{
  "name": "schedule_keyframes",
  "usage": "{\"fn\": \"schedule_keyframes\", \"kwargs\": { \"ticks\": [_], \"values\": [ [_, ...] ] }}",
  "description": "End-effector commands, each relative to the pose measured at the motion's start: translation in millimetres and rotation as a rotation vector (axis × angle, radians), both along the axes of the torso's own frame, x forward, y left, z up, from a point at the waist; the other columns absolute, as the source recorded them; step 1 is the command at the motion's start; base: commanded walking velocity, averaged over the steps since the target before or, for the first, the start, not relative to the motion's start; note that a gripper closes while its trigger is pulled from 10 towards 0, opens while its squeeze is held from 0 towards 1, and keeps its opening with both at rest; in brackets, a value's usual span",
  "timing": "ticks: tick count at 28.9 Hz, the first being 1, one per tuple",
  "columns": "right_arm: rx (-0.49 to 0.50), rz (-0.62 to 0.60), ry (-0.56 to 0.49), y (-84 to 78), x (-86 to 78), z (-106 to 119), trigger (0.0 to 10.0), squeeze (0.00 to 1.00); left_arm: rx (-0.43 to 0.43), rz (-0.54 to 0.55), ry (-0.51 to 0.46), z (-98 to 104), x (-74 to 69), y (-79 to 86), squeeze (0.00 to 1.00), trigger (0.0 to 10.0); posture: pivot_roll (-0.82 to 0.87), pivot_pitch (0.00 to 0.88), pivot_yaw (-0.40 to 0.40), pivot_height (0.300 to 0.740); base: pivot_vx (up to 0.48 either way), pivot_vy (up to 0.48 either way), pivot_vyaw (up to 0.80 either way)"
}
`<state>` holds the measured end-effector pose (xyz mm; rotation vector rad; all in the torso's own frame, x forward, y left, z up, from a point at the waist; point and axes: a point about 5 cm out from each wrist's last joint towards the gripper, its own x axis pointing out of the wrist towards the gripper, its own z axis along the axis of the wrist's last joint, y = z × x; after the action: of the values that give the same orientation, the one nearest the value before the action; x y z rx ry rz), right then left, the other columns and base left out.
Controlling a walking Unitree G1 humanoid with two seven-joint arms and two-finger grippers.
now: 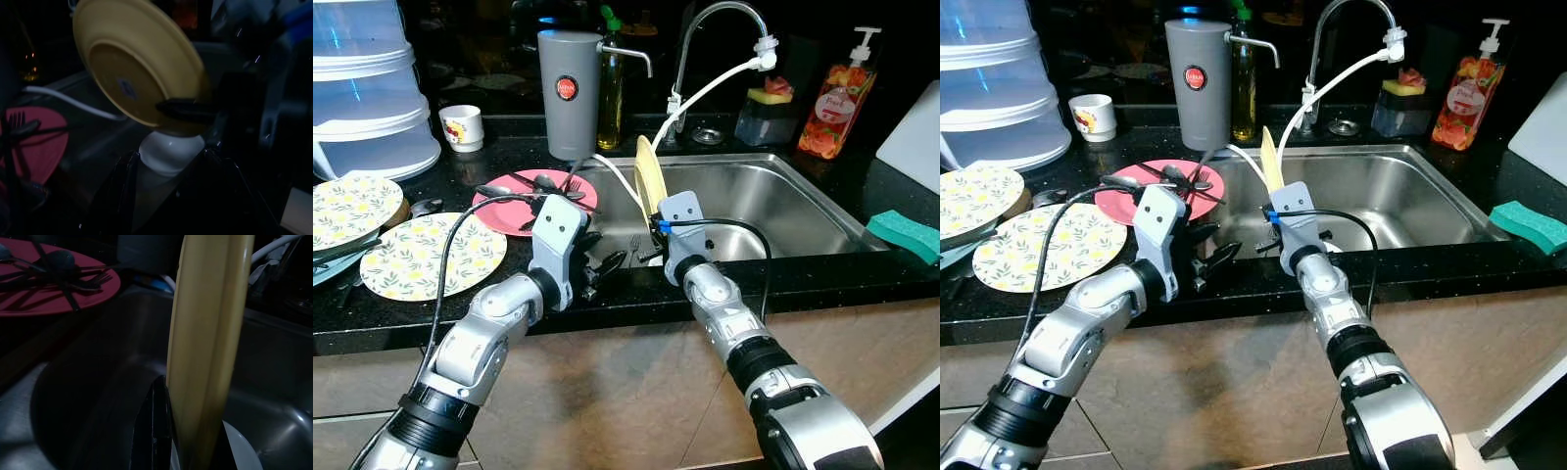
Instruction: Kitchen organization
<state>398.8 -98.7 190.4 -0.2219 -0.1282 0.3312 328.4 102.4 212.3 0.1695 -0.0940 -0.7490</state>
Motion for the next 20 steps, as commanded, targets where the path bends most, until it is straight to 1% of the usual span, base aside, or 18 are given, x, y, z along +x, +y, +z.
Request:
{"fn": "schedule_keyframes", "kwargs": {
  "ticks": [1,2,3,4,5,6,7,8,12,13,14,18,19,20],
  "values": [
    [-0.011,0.001,0.115,-1.5,-3.2,-24,2.8,0.0,0.049,0.016,0.019,-9,1.0,4.5,0.0,10.0,0.08,0.033,-0.007,0.74,0.0,0.0,0.0],
    [-0.009,0.0,0.12,-1.6,-3.1,-25,4.0,0.0,0.059,0.021,0.026,-10,1.7,5.2,0.0,10.0,0.08,0.036,-0.007,0.74,0.0,0.0,0.0],
    [-0.009,-0.001,0.123,-1.6,-3.0,-25,4.0,0.0,0.066,0.023,0.029,-11,2.0,5.5,0.0,10.0,0.08,0.036,-0.007,0.74,0.0,0.0,0.0],
    [-0.01,0.001,0.128,-1.5,-2.9,-26,9.1,0.0,0.067,0.021,0.035,-12,2.0,5.6,0.0,10.0,0.08,0.036,-0.007,0.74,0.0,0.0,0.0],
    [-0.011,0.0,0.131,-1.5,-2.7,-26,10.0,0.0,0.065,0.019,0.038,-12,1.9,5.5,0.0,10.0,0.08,0.036,-0.007,0.74,0.0,0.0,0.0],
    [-0.011,0.0,0.131,-1.5,-2.7,-26,10.0,0.0,0.065,0.019,0.038,-12,1.9,5.5,0.0,10.0,0.08,0.036,-0.007,0.74,0.0,0.0,0.0],
    [-0.01,-0.002,0.139,-1.8,-2.2,-26,10.0,0.38,0.061,0.018,0.042,-12,2.3,5.5,0.0,10.0,0.08,0.037,-0.007,0.74,0.0,0.0,0.0],
    [-0.011,-0.008,0.145,-2.7,-1.8,-27,10.0,1.0,0.062,0.017,0.043,-12,2.8,6.0,0.0,10.0,0.08,0.036,-0.009,0.74,0.0,0.0,0.0],
    [-0.014,-0.016,0.146,-3.6,-1.4,-27,10.0,1.0,0.062,0.022,0.042,-12,3.2,6.9,0.0,10.0,0.08,0.036,-0.009,0.74,0.0,0.0,0.0],
    [-0.02,-0.024,0.14,-4.2,-1.1,-26,10.0,0.84,0.06,0.031,0.037,-11,4.0,7.8,0.0,10.0,0.08,0.036,-0.01,0.74,0.0,0.0,0.0],
    [-0.029,-0.044,0.13,-5.8,-0.2,-25,10.0,0.0,0.054,0.052,0.033,-10,6.0,9.8,0.0,10.0,0.08,0.034,-0.01,0.74,0.0,0.0,0.0],
    [-0.016,-0.071,0.108,-8.6,1.3,-20,10.0,0.0,0.03,0.08,0.022,-6,8.3,12.2,0.0,10.0,0.08,0.035,-0.011,0.74,0.0,0.0,0.0],
    [0.037,-0.097,0.049,-12.2,3.7,-8,10.0,0.0,0.037,0.153,-0.04,4,12.3,18.6,0.0,10.0,0.08,0.035,-0.011,0.74,0.0,0.0,0.0],
    [0.064,-0.105,0.021,-13.5,4.5,-2,10.0,0.0,0.047,0.188,-0.07,9,13.9,21.7,0.0,10.0,0.08,0.035,-0.011,0.74,0.0,0.0,0.0]
  ]
}}
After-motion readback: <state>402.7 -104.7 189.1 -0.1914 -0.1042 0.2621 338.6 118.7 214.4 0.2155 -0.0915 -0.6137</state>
